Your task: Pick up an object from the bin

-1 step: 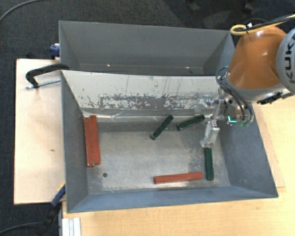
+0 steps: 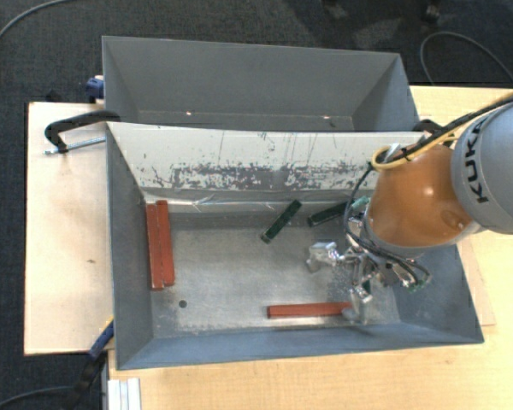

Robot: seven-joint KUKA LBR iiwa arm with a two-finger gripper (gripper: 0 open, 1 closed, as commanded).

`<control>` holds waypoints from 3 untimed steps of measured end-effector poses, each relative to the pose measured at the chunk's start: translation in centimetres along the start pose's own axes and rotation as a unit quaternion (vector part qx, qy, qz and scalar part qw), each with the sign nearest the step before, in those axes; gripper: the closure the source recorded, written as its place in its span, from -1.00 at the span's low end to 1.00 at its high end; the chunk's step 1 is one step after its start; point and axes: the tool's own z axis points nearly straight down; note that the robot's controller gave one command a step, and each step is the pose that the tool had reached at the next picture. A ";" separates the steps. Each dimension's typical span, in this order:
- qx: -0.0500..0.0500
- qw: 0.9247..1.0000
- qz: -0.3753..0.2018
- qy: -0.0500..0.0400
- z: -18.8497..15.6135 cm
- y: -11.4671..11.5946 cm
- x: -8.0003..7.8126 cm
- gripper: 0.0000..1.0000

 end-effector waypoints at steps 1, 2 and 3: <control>0.001 0.998 0.068 -0.005 -3.2 3.7 -1.2 -1.00; 0.002 0.986 0.169 -0.005 -3.9 1.3 -0.6 -1.00; 0.000 0.988 0.153 0.000 0.1 1.9 -0.1 -1.00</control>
Offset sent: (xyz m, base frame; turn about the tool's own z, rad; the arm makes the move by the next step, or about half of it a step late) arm -0.0074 0.0362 0.0306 0.1377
